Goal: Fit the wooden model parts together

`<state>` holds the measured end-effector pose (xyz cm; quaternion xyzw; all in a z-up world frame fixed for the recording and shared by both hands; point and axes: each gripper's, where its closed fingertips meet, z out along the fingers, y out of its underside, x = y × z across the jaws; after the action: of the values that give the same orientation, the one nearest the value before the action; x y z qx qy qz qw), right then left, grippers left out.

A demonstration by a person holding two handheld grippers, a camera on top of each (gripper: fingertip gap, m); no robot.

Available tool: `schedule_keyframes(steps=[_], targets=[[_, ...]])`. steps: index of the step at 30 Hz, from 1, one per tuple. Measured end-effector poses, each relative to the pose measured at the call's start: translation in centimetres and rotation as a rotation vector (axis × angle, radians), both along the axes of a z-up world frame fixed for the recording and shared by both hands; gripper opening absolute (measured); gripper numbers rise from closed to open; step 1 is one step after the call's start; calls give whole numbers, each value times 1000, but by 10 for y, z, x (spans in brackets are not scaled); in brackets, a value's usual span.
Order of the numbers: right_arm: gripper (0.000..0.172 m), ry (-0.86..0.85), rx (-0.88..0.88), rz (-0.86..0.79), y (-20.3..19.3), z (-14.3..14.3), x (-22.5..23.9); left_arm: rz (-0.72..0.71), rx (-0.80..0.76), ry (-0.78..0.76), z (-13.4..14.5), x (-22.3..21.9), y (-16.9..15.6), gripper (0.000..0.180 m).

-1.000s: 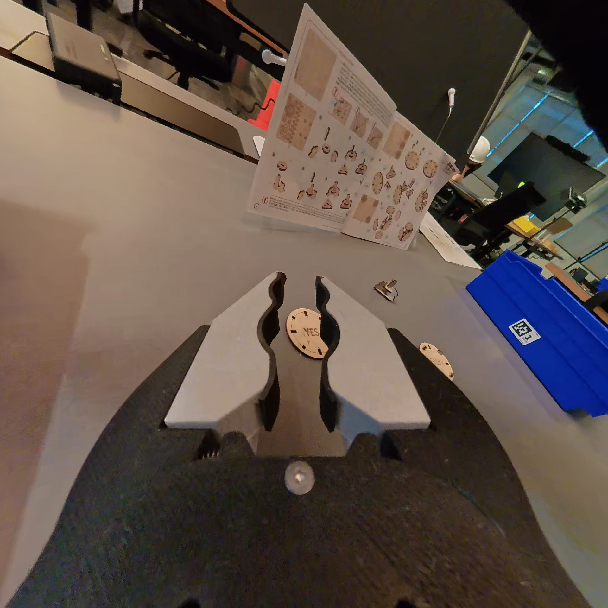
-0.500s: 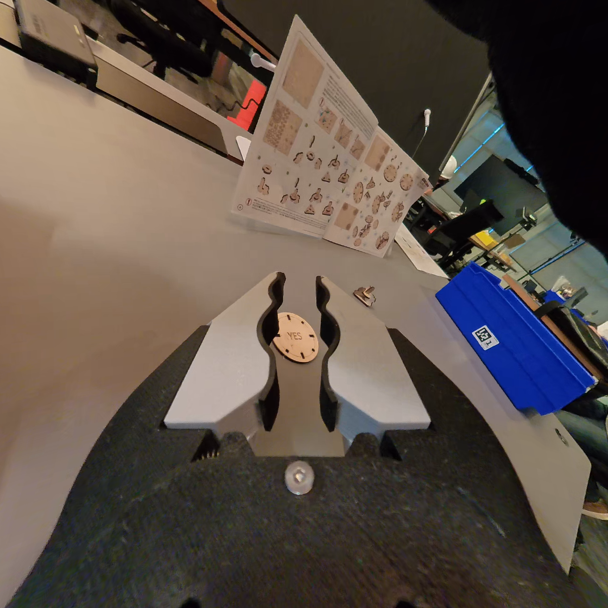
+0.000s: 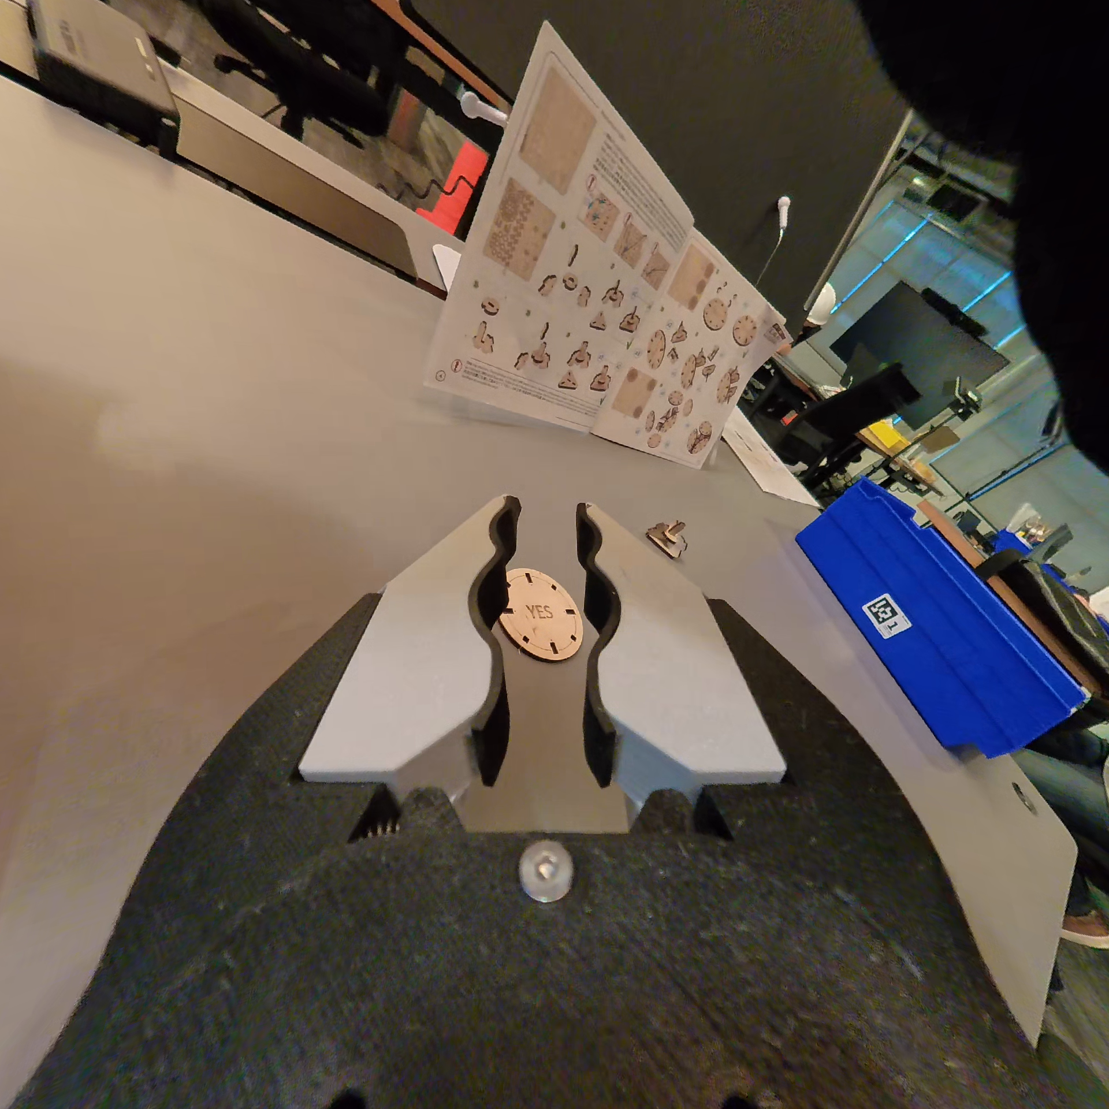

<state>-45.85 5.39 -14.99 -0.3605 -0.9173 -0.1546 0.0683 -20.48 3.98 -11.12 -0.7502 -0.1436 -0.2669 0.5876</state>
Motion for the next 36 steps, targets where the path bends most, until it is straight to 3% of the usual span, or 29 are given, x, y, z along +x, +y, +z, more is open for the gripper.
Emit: schedule_keyframes(steps=[8, 12, 15, 19, 23, 26, 29, 36], targets=[[18, 366, -211, -42, -24, 84, 30, 3, -4, 7, -1, 0, 0, 19], [18, 563, -215, -176, 5, 137, 100, 8, -5, 11, -1, -1, 0, 19], [18, 683, -179, -324, 34, 161, 181, 5, -10, 18, -2, 0, 1, 19], [18, 712, -74, -537, 67, 130, 311, 11, -18, 38, -4, 0, 1, 19], [18, 677, 136, -722, 97, 58, 433, 9, -35, 60, -8, 3, 1, 19], [18, 623, 317, -724, 110, 10, 495, 15, -48, 82, -12, 3, 1, 19], [18, 606, 409, -626, 112, -15, 510, 26, -62, 110, -16, 1, 0, 19], [18, 632, 433, -513, 113, -26, 480, 29, -62, 100, -16, 0, 0, 19]])
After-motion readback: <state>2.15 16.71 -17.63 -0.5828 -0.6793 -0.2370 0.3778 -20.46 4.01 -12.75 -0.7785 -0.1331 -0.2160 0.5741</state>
